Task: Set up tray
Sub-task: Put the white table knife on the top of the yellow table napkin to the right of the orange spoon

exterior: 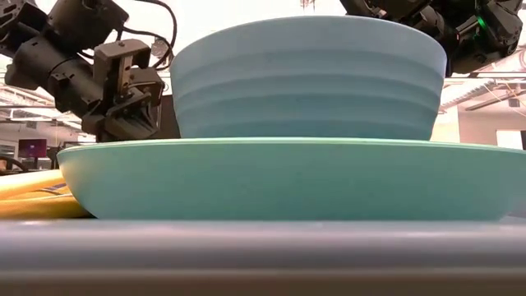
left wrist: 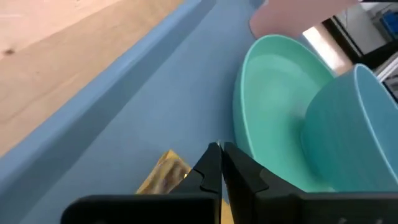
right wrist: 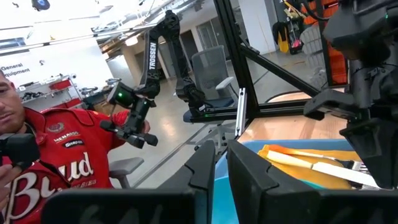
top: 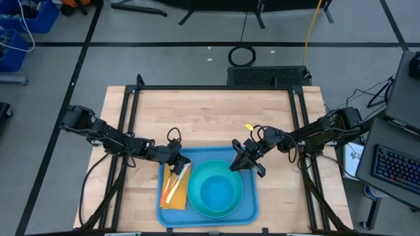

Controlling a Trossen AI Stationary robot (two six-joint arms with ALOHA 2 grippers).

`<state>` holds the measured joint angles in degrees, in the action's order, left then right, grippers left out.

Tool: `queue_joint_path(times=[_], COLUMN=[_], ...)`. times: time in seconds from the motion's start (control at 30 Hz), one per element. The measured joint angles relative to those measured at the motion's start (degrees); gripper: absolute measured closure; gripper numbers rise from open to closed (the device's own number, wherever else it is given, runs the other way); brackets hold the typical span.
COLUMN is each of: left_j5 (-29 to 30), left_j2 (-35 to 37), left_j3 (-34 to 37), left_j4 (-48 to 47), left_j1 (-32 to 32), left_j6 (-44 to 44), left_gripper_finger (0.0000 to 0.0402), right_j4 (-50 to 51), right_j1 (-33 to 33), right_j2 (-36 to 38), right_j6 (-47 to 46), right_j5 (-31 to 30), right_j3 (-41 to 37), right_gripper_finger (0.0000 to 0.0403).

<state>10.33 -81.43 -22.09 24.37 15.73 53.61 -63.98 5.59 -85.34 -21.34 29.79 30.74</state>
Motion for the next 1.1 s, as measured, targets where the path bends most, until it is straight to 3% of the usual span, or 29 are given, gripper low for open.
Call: queue_joint_path(times=[0.17, 0.4, 0.7, 1.0, 1.1], left_j5=[0.45, 0.22, -0.89, -1.31, -4.06], left_j2=[-0.02, -0.02, 0.00, 0.00, 0.01], left_j3=[0.00, 0.00, 0.00, 0.00, 0.00], left_j4=[-0.24, 1.48, 7.26, 7.07, 7.13], left_j1=[0.00, 0.03, 0.17, 0.17, 0.15], left_j6=[-0.08, 0.54, -0.56, 0.06, 0.44], left_gripper_finger=[0.0375, 0.0396, 0.0372, 0.0384, 0.0393], right_j4=[0.02, -0.01, 0.02, 0.02, 0.02], right_j1=[0.01, 0.00, -0.01, -0.01, -0.01], right_j2=[0.00, 0.00, 0.00, 0.00, 0.00], right_j6=[0.00, 0.00, 0.00, 0.00, -0.30], right_j5=[-0.01, -0.01, -0.01, 0.00, 0.00], right_j3=[0.00, 0.00, 0.00, 0.00, 0.00], right_gripper_finger=[0.0369, 0.0369, 0.0369, 0.0369, 0.0369])
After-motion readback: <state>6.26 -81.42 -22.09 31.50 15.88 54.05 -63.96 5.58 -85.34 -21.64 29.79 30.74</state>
